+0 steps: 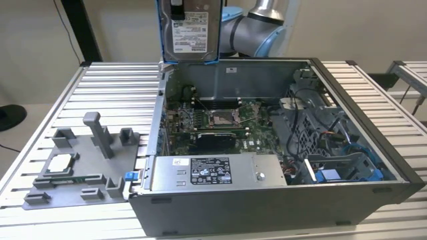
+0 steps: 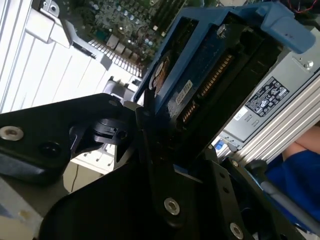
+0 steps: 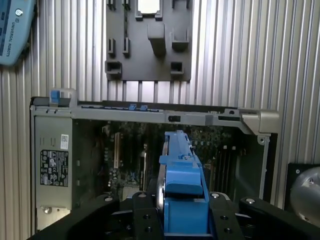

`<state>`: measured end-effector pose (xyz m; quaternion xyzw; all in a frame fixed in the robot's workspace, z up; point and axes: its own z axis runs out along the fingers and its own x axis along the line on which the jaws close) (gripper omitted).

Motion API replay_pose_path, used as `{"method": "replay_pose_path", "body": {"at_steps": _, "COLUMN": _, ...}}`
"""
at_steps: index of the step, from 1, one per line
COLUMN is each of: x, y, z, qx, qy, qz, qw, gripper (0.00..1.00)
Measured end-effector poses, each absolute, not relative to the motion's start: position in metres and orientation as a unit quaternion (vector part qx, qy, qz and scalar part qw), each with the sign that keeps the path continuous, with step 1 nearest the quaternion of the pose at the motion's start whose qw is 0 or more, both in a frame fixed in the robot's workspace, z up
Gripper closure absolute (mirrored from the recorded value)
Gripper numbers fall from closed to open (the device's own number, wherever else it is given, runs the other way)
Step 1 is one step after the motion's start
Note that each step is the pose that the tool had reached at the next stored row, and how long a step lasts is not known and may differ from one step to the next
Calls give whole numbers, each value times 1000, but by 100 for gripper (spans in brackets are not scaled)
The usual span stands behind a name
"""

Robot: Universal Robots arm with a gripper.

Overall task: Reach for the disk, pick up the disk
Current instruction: 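Pick up the disk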

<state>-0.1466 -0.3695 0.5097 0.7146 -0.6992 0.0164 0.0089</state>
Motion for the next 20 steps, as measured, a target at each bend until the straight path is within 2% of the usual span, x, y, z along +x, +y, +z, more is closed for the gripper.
{"method": "replay_pose_path", "body": {"at_steps": 20, "x": -77, "y": -376, "z": 510, "qx": 715, "qy": -699, "qz": 16, "qw": 9, "gripper": 100}}
